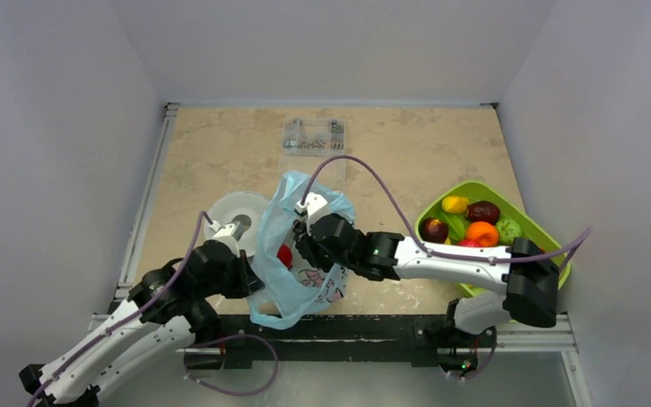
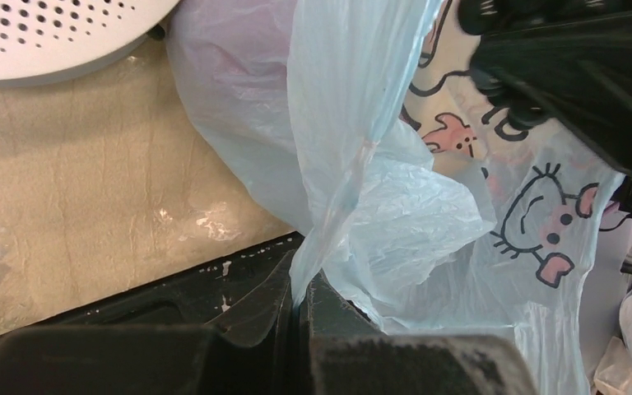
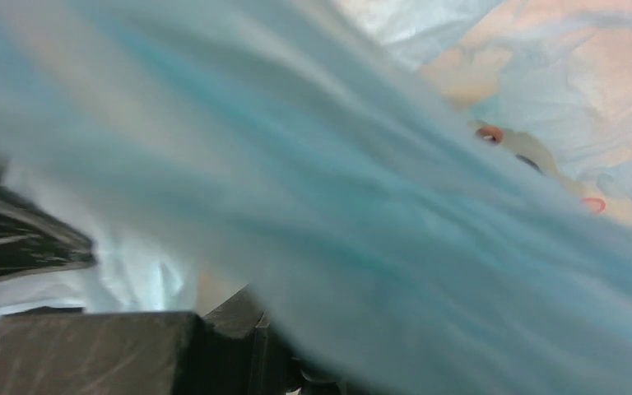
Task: Take the fake fruits out of the plastic bag
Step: Take out the fake fruit from the plastic bag.
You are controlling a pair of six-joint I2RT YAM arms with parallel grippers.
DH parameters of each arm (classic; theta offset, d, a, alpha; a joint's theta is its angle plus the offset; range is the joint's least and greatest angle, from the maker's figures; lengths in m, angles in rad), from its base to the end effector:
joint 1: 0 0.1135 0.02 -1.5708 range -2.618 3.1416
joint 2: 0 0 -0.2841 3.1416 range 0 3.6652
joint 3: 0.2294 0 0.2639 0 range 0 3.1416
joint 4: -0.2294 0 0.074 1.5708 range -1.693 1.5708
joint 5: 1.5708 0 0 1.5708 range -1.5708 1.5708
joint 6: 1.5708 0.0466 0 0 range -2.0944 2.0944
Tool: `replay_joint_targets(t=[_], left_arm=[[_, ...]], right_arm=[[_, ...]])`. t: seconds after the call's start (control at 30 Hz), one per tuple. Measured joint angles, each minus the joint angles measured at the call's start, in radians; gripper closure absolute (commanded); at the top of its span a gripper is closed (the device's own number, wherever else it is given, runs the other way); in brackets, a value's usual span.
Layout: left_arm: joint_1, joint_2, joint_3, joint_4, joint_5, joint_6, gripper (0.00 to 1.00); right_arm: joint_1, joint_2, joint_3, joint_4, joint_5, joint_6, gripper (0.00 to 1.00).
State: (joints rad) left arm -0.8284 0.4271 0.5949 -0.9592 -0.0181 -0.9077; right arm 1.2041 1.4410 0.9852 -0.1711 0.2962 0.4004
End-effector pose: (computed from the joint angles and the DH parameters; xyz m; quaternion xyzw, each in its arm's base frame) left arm 0.0612 -0.0654 0.2475 -0.0401 0.9241 -0.2845 0.2519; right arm 0.1333 0.3092 0.2664 -0.2828 0.8370 0.2319 0.4070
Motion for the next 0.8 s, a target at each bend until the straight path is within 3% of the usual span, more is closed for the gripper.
replay_joint_targets(t=[0.57,0.8], left_arm=[[-0.003,0.087,-0.032,0.134,0.067,-0.002,1.0],[-0.003,0.08,-0.032,0.136,0.067,-0.002,1.0]], right_arm=[[-0.001,-0.302,0.078,0.165,-0.311,-0.008,1.0],[-0.018,-0.42,0.164,0.102,-0.19,-0.058,1.0]])
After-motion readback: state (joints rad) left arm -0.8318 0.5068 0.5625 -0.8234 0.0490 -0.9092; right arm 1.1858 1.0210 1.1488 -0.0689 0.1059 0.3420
